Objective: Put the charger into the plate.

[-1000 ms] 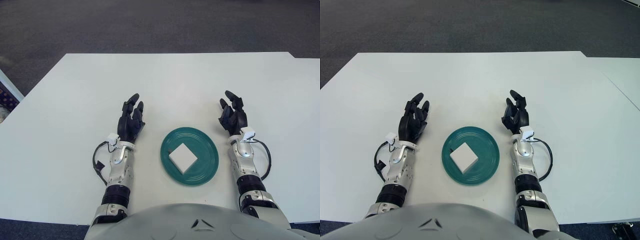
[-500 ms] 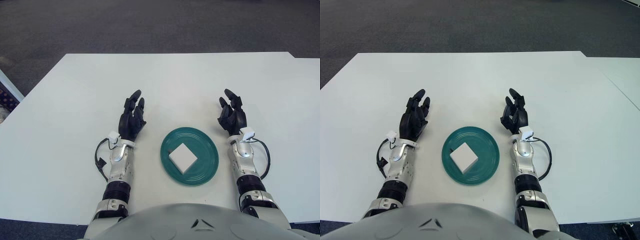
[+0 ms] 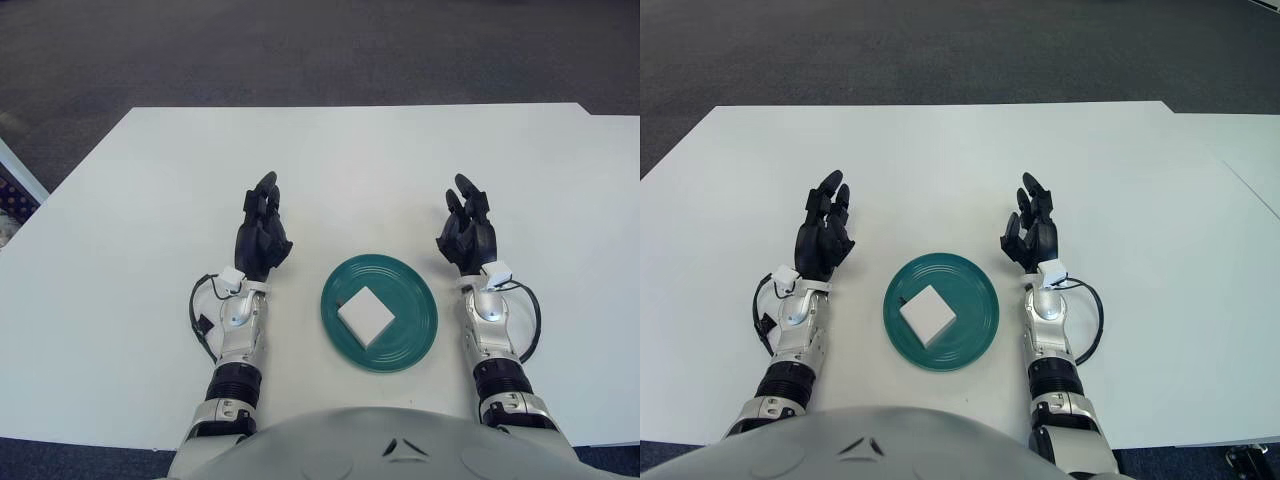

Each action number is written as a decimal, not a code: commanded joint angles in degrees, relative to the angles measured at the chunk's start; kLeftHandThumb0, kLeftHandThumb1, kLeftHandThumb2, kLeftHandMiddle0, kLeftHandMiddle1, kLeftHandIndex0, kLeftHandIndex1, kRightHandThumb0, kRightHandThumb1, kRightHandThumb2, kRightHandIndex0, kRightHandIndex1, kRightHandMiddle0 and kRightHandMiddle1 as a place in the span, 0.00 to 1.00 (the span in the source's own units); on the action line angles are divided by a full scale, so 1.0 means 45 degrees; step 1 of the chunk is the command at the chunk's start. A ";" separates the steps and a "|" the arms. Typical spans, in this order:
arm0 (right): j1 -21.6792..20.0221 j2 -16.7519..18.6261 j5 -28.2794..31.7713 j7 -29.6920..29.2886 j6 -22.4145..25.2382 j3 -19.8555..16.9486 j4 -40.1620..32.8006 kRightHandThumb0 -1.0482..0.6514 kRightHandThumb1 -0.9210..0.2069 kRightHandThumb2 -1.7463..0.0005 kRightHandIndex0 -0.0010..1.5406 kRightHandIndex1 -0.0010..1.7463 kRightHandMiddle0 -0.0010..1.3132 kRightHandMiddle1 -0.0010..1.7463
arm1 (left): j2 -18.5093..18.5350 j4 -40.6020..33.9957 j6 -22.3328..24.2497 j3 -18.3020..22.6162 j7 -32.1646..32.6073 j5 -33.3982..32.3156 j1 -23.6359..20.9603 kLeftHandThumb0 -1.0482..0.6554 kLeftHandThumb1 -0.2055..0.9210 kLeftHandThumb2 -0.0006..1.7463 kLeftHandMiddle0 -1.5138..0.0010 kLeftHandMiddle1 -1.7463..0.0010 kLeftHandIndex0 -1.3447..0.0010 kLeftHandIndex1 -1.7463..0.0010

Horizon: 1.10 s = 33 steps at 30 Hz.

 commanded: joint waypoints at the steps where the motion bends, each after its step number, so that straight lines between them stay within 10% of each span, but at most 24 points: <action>1: 0.1946 0.0386 -0.0531 -0.0054 0.0086 0.0419 0.0617 0.15 0.00 0.52 0.07 0.00 0.00 0.22 | -0.0141 0.1971 -0.1146 0.0075 0.0686 0.0731 0.1922 0.04 1.00 0.53 0.86 0.99 1.00 0.72; 17: 0.2733 0.0288 -0.0379 0.0402 -0.0565 0.1010 -0.0479 0.12 0.00 0.54 0.00 0.00 0.00 0.10 | 0.0096 0.1244 -0.0706 -0.0387 -0.0383 -0.0090 0.2272 0.07 1.00 0.55 0.89 1.00 1.00 0.77; 33: 0.2954 0.0341 -0.0390 0.0510 -0.0823 0.1154 -0.0894 0.08 0.00 0.55 0.00 0.00 0.00 0.05 | -0.0281 -0.1882 0.1853 -0.1050 -0.0866 -0.1527 0.3741 0.07 1.00 0.53 0.90 1.00 1.00 0.74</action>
